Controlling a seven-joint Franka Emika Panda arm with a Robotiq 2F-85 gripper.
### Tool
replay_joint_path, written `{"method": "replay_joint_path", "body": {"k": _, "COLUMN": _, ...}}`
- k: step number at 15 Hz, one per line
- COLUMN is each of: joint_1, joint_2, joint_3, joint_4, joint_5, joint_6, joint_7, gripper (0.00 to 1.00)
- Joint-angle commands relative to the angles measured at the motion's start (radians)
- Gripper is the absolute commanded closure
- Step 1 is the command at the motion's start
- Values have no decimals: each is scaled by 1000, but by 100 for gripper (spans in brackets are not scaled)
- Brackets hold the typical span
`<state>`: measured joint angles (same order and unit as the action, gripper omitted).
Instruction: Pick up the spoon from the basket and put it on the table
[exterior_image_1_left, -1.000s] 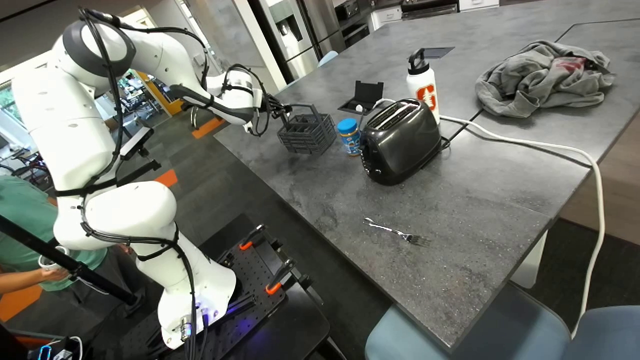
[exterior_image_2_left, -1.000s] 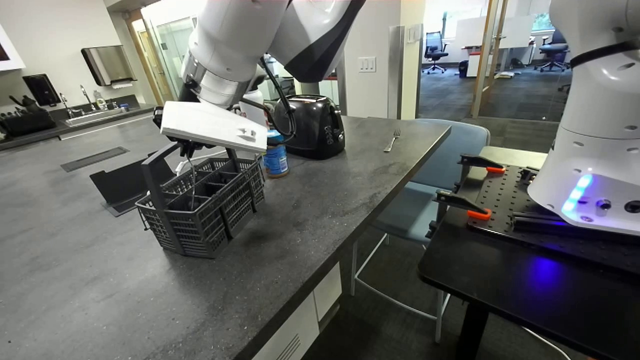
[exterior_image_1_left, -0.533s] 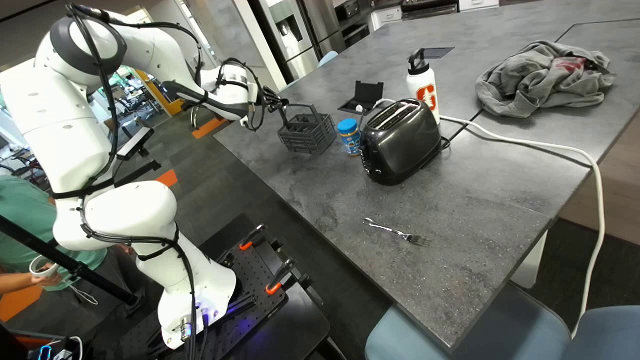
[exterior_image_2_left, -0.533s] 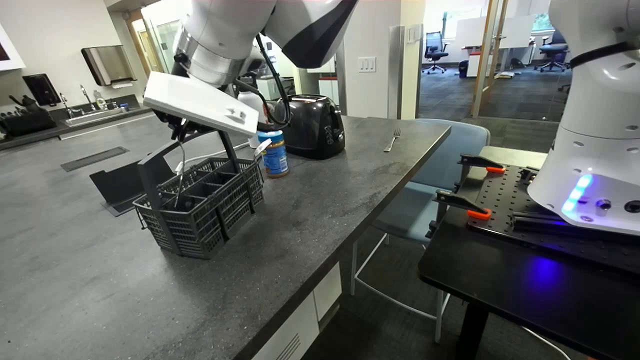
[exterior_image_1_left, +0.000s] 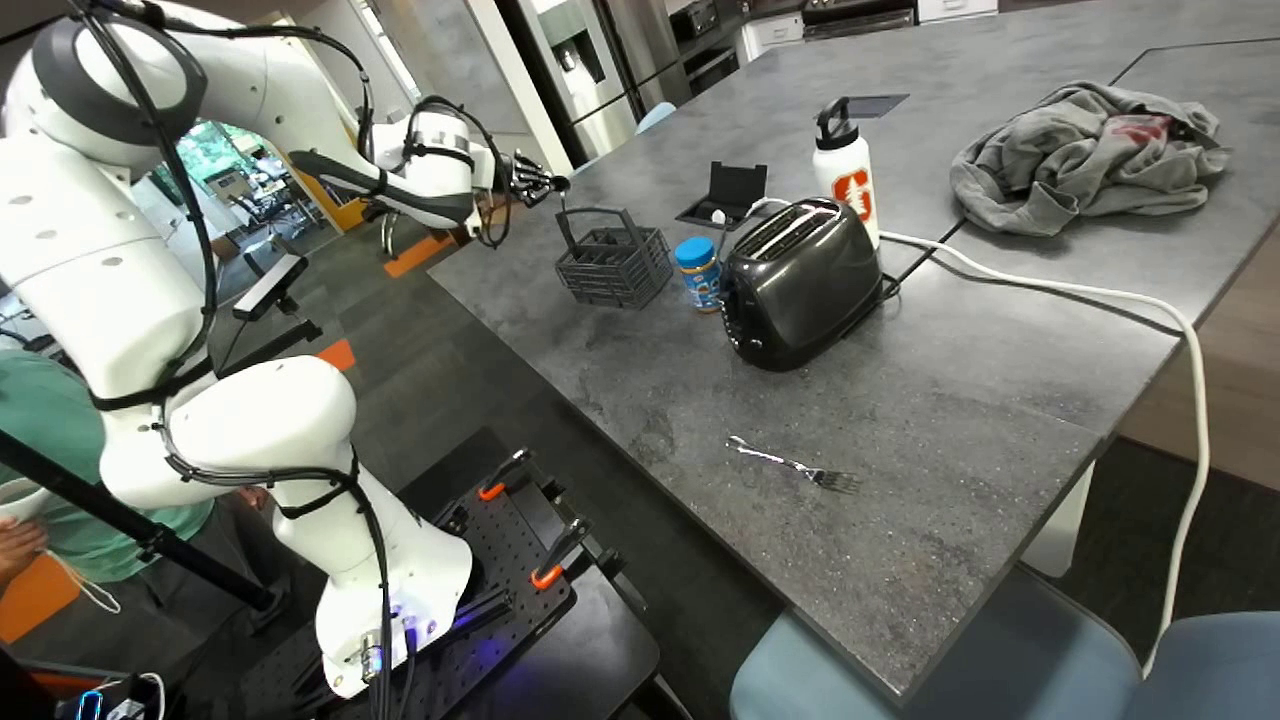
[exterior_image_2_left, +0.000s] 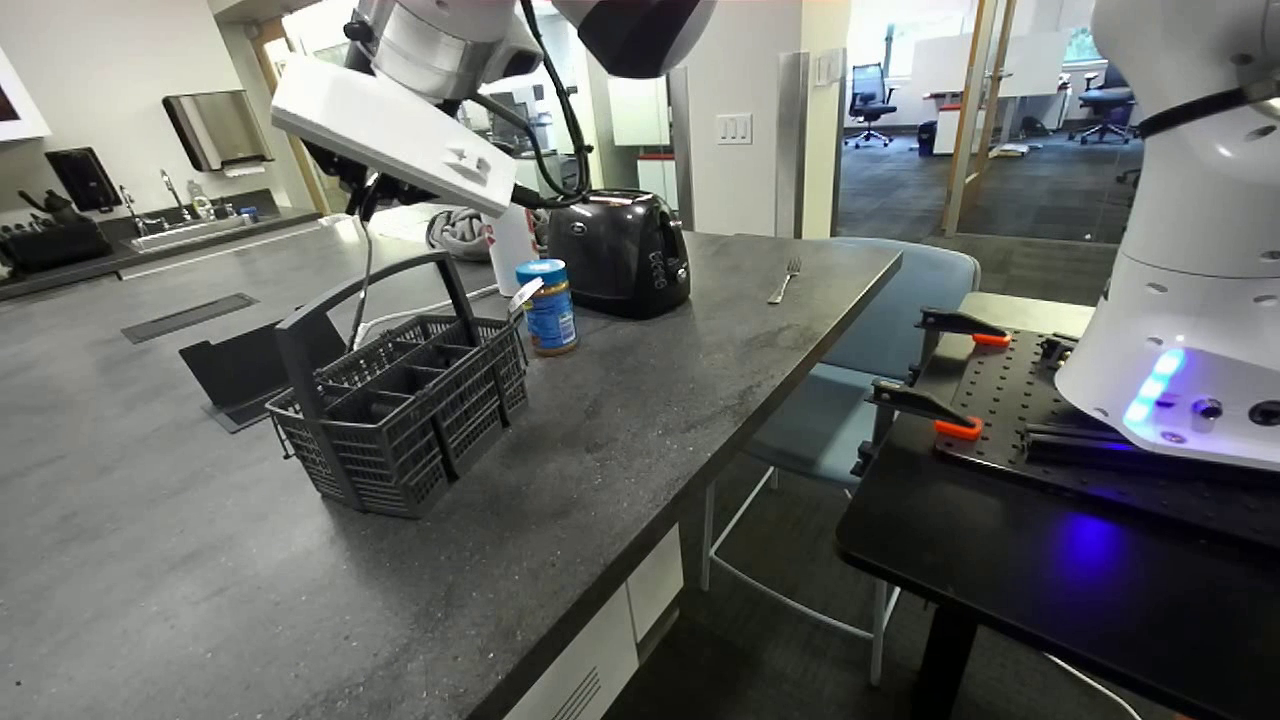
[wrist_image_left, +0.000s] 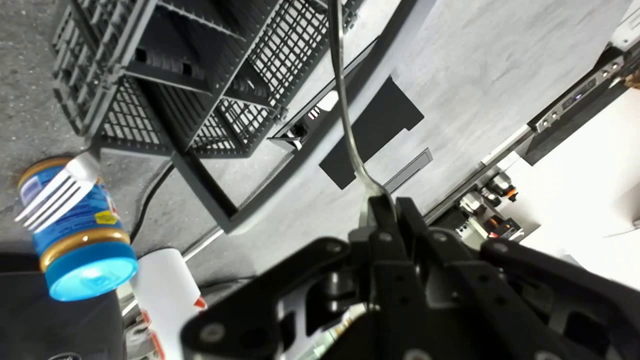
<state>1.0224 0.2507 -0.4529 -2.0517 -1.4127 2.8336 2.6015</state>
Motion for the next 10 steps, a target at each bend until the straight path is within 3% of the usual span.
{"method": "replay_joint_path", "body": {"k": 1, "joint_1": 64, "joint_2": -189, "joint_3": 19, "joint_4": -196, "joint_5": 24, "joint_6": -187, "joint_7": -138, "gripper": 97}}
{"method": "replay_joint_path", "body": {"k": 2, "joint_1": 77, "joint_2": -219, "joint_3": 31, "joint_4": -231, "joint_5": 73, "joint_6": -245, "joint_7": -226, "gripper": 97}}
{"method": "replay_joint_path", "body": {"k": 3, "joint_1": -74, "joint_2": -259, "joint_3": 216, "joint_4": -253, "joint_5": 115, "joint_6": -335, "joint_7": -308, "gripper": 97}}
{"method": "replay_joint_path", "body": {"k": 6, "joint_1": -176, "joint_2": -324, "joint_3": 403, "joint_4": -281, "joint_5": 260, "joint_6": -530, "joint_7": -537, "gripper": 97}}
{"method": "replay_joint_path", "body": {"k": 10, "joint_1": -304, "joint_2": -359, "joint_3": 580, "joint_4": -261, "joint_5": 391, "joint_6": -669, "joint_7": -845, "gripper": 97}}
